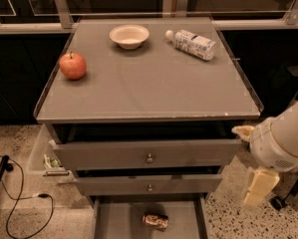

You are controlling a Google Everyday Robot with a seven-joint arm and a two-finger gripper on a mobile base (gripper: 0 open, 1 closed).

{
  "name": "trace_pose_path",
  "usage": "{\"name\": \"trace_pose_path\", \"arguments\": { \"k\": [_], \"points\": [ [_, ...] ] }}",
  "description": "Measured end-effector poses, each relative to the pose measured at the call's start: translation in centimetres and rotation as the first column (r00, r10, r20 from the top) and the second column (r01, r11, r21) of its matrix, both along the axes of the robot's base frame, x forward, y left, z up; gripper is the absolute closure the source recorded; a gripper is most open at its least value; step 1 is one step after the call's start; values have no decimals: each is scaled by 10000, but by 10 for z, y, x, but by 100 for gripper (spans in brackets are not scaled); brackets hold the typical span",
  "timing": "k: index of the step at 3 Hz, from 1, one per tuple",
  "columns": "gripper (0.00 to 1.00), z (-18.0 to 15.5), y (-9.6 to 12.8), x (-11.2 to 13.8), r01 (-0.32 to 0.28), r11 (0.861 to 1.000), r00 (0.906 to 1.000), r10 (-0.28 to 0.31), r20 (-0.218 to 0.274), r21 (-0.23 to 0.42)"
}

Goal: Pick orange can from bottom drawer and place on counter

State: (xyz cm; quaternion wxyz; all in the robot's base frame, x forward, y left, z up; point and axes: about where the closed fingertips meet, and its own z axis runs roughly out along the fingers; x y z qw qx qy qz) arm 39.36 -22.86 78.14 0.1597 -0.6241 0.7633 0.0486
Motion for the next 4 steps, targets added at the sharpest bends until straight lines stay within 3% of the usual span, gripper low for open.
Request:
{"name": "trace_pose_path", "arguments": {
  "k": [1, 2, 4],
  "points": [
    [0, -80, -5, -9, -285, 9995, 9972, 296, -691, 163],
    [0, -170, -10, -15, -253, 9970, 9912, 345, -1278, 731],
    [0, -186, -3, -20, -411, 9943, 9871, 557, -1503, 985]
  ]
}}
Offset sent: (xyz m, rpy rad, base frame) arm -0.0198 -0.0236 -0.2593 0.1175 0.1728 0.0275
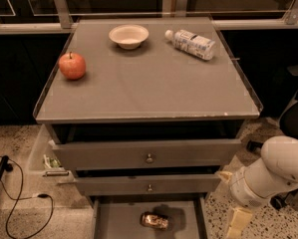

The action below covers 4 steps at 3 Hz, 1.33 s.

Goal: Pick orange can from bottom drawer and place on counter

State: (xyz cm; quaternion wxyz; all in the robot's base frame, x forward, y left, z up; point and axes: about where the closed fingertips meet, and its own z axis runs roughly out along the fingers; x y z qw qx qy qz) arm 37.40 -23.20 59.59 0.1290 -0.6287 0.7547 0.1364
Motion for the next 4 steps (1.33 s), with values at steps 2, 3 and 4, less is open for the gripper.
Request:
{"name": "trace_pose_path", "arguments": {
  "k": [2, 3, 4],
  "points": [
    [0, -128, 32, -25, -485, 9882, 9983, 529, -263, 1452],
    [0, -181, 43, -20, -125, 9664, 9999, 115, 53, 2567],
    [0, -203, 51, -29, -57, 9562, 9997, 124, -211, 2926]
  ]
}}
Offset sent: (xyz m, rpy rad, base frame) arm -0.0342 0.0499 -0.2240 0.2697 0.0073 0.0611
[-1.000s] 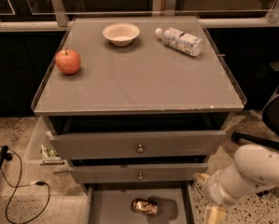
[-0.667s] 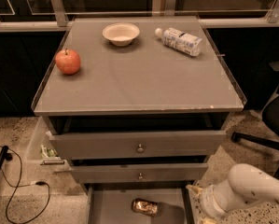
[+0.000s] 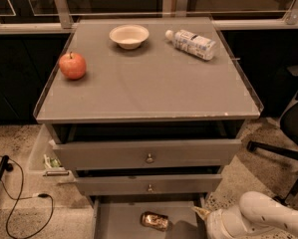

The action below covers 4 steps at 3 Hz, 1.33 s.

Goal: Pick orange can from bottom drawer and place on counter

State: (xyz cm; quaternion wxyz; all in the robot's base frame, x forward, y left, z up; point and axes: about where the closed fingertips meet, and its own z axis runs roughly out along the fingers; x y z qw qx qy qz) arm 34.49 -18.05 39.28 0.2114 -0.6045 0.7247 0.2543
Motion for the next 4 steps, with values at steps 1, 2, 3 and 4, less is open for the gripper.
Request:
{"name": "trace_pose_path", "arguments": {
  "k": [1, 2, 3, 4],
  "points": [
    [0, 0, 0, 0, 0, 10000, 10000, 0, 2, 1],
    [0, -9, 3, 1, 66, 9994, 9997, -74, 242, 328],
    [0, -52, 4, 15, 438, 9980, 9979, -459, 454, 447],
    [0, -116, 6, 28, 1250, 9885, 9916, -1215, -448, 855]
  ]
}}
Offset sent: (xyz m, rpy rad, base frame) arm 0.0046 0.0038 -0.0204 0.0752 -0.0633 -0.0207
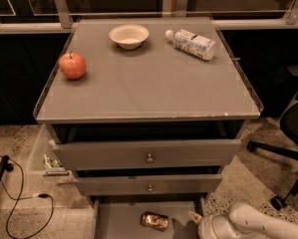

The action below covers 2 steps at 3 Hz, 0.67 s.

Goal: Pick orange can from bottom drawer and place on counter

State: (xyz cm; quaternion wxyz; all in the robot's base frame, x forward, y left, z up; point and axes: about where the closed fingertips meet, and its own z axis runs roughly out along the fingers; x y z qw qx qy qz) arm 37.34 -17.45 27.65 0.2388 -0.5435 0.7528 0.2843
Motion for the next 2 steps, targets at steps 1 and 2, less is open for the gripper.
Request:
{"name": "trace_pose_path", "arguments": {
  "k": [1, 2],
  "points": [
    [0, -26, -2, 13, 438, 9989, 9990, -438, -22, 176],
    [0, -23, -1, 12, 393, 9991, 9992, -393, -2, 158]
  ]
}}
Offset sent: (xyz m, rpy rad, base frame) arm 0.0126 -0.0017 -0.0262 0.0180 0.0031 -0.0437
